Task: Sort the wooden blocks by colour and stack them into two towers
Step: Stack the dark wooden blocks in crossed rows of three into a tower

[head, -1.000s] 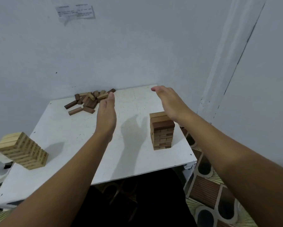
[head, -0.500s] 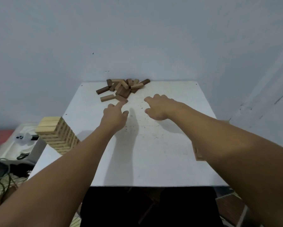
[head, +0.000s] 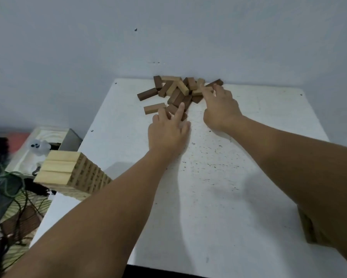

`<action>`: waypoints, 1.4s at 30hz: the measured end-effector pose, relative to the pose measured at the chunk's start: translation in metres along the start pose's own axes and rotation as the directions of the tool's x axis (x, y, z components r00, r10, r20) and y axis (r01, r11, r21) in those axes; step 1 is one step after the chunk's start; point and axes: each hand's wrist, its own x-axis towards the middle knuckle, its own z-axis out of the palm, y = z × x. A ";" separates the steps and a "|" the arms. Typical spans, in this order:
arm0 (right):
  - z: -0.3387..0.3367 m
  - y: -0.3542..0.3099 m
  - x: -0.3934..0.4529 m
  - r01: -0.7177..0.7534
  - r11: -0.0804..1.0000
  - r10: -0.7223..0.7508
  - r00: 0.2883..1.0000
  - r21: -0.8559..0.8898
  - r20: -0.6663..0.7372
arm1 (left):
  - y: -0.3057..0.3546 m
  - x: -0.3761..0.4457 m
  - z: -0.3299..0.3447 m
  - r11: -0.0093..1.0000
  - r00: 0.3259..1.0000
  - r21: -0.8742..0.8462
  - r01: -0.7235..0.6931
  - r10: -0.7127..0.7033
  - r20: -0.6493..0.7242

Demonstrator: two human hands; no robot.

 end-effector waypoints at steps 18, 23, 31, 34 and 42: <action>0.018 0.011 -0.022 -0.008 1.000 0.005 0.996 -0.026 -0.093 | 0.000 -0.027 -0.002 0.948 0.971 -0.207 -0.240 0.230 -0.071; 0.026 0.006 -0.069 -0.086 0.992 0.095 0.991 0.096 -0.092 | 0.002 -0.063 -0.012 0.944 0.980 -0.266 -0.196 0.201 -0.010; 0.027 -0.005 -0.168 -0.141 0.960 0.158 0.986 0.242 -0.055 | -0.007 -0.139 -0.032 0.912 0.931 -0.226 -0.342 0.361 0.049; 0.028 -0.004 -0.203 -0.139 0.946 0.156 0.987 0.292 -0.036 | -0.006 -0.169 -0.042 0.899 0.916 -0.239 -0.366 0.393 0.074; 0.021 0.014 -0.273 -0.081 0.940 0.071 0.997 0.331 0.044 | 0.003 -0.230 -0.073 0.860 0.877 -0.364 -0.358 0.443 0.185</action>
